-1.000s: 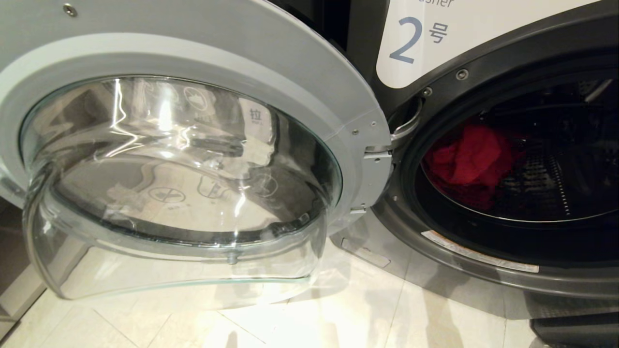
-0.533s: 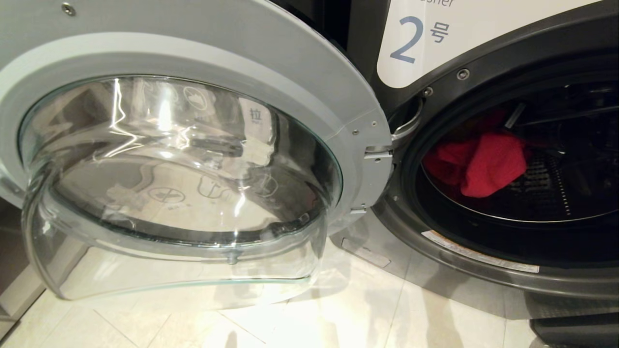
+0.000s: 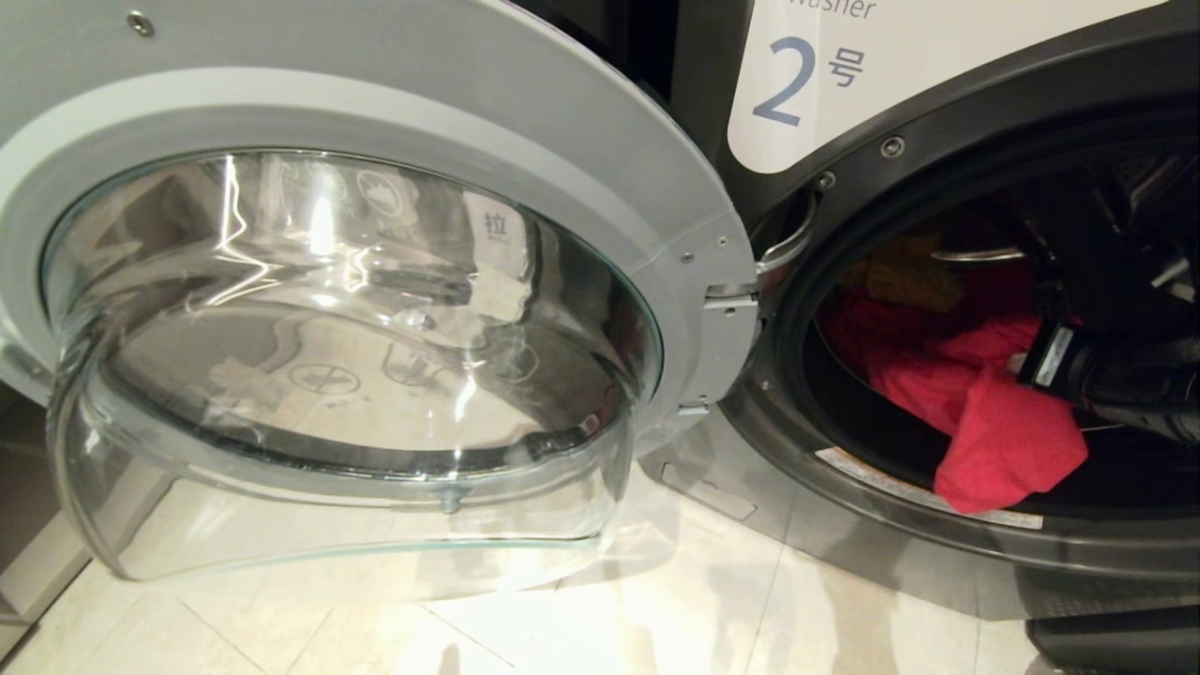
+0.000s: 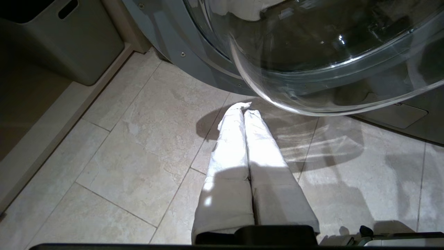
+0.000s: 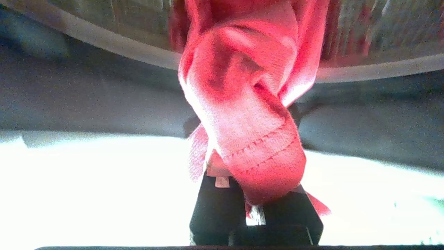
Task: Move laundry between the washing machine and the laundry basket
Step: Pick a cloth and place it into the basket
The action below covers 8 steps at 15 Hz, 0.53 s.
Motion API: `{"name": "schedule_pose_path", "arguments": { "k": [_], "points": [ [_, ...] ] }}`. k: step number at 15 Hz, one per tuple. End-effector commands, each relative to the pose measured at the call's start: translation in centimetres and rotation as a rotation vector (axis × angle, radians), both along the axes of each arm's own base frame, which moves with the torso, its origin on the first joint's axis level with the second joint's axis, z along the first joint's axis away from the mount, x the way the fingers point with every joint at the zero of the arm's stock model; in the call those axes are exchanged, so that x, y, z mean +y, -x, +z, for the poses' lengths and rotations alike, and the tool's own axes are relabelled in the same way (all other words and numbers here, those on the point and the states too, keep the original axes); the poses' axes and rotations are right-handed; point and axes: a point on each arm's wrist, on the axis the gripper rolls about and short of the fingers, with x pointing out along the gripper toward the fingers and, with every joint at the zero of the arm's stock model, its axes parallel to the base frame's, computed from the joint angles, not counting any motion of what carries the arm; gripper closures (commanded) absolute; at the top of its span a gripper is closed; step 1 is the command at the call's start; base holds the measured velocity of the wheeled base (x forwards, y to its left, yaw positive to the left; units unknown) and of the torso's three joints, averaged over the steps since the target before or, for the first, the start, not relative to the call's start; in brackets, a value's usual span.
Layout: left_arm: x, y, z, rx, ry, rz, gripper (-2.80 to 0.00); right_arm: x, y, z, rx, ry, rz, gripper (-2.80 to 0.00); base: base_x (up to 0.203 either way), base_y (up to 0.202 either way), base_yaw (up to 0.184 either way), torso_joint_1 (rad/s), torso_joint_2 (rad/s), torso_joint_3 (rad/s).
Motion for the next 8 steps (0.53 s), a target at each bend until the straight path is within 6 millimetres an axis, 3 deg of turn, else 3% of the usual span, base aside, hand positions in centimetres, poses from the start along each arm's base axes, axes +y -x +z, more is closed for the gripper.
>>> {"name": "schedule_pose_path", "arguments": {
  "k": [1,5,8],
  "points": [
    [0.0,-0.3,-1.1,0.04,0.0,-0.001,0.0,1.2,1.5,-1.7,0.035,0.016,0.066,0.0,0.0,0.0,0.0,0.0,0.0,0.0],
    [0.0,-0.3,-1.1,0.04,0.0,-0.001,0.0,2.4,2.2,-4.0,0.071,0.084,0.151,0.0,0.0,0.0,0.0,0.0,0.0,0.0],
    [0.0,-0.3,-1.1,0.04,0.001,-0.001,0.0,2.2,3.5,-3.2,0.03,0.084,0.162,0.0,0.0,0.0,0.0,0.0,0.0,0.0]
  ]
}}
